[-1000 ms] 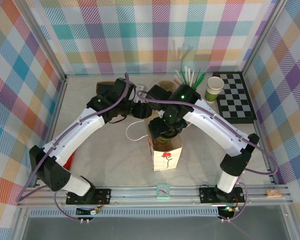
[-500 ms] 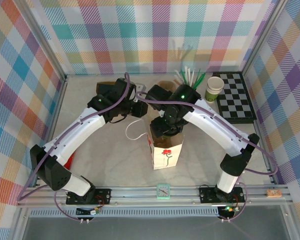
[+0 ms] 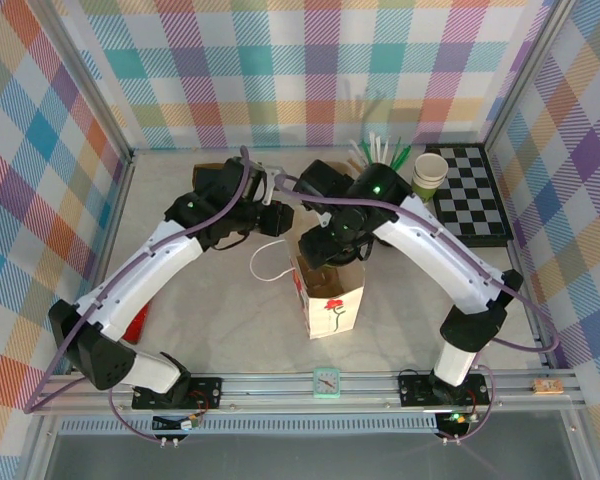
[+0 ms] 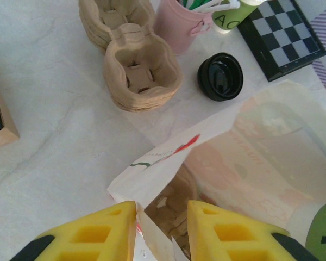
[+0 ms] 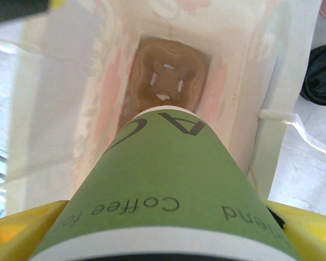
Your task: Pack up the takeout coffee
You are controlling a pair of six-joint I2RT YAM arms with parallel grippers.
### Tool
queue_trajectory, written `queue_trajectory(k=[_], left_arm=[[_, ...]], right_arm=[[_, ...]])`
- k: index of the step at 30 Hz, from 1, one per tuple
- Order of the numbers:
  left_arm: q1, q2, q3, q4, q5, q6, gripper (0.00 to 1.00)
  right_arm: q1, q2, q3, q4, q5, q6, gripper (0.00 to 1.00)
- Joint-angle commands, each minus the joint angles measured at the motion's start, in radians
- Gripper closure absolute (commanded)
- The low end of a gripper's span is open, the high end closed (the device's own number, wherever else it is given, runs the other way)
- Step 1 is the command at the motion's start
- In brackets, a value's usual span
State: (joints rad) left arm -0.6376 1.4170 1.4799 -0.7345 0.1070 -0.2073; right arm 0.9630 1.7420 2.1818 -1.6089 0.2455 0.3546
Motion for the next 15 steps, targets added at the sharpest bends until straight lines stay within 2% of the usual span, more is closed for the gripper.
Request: queue_trajectory(k=[1, 9, 15], left_arm=[[-0.016, -0.031, -0.015, -0.013, 0.008, -0.017, 0.69], [-0.020, -0.044, -0.032, -0.012, -0.004, -0.020, 0.69], [-0.020, -0.074, -0.052, -0.008, -0.018, -0.023, 0.65]], right_arm=[[0.017, 0.016, 0.058, -0.177, -0.059, 0.031, 0.37], [0.048, 0.006, 0.039, -0.177, -0.086, 0.106, 0.39], [0.062, 0.009, -0.031, -0.177, -0.039, 0.171, 0.40]])
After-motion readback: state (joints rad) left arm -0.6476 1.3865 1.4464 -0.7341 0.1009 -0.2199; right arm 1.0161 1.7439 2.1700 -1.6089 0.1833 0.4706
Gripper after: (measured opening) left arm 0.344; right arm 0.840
